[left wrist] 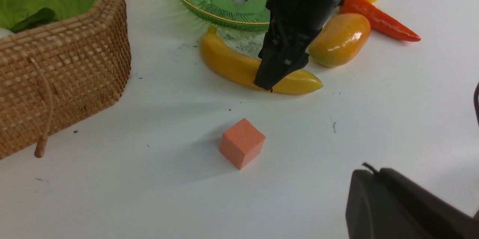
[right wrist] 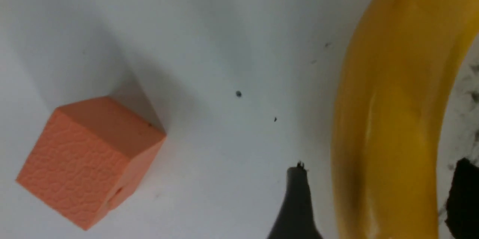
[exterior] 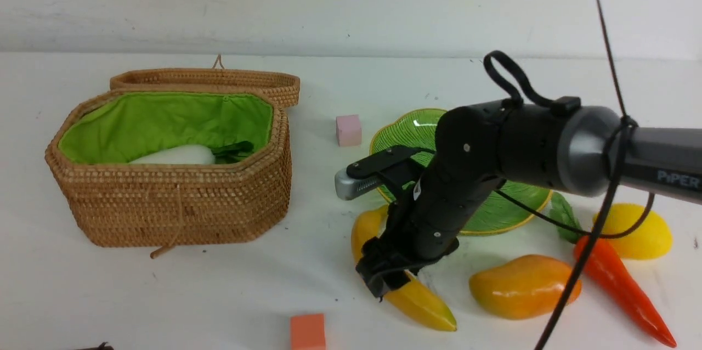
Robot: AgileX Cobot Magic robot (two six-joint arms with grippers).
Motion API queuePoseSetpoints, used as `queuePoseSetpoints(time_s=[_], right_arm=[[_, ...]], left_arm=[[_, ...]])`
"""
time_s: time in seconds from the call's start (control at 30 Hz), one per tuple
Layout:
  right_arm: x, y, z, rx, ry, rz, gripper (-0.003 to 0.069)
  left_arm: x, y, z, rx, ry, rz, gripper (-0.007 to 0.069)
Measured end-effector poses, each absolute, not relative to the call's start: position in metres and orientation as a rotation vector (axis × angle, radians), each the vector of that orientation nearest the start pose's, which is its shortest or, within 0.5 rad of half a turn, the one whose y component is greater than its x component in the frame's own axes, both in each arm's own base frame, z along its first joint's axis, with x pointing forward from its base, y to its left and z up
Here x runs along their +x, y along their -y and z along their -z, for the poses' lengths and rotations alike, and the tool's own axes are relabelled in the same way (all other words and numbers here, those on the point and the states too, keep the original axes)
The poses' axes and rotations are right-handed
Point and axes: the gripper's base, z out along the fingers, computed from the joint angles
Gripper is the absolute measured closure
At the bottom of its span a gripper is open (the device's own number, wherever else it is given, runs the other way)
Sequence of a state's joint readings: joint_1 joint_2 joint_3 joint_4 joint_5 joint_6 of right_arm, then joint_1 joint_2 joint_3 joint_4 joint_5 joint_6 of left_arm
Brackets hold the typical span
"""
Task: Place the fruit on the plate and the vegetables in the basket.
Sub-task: Use the right arm to grab a banana and put it into the right plate
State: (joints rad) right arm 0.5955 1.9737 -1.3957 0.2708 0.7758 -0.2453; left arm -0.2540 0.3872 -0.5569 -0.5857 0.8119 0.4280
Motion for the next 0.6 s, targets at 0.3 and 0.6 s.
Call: queuePoseSetpoints(time_s=[0.3,0.6], right_arm=[[0.332,-0.245,-0.165,-1.007,-2.700,-0.361,0.0179],[0.334,-0.244,-0.163,-1.008,-2.699,-0.356,0.0343]], left_arm=[[0.054,0.054,-0.318,0.527,-1.905,0.601,0.0638],[0.053,0.054,-0.330,0.513,-1.861,0.616,0.0638]])
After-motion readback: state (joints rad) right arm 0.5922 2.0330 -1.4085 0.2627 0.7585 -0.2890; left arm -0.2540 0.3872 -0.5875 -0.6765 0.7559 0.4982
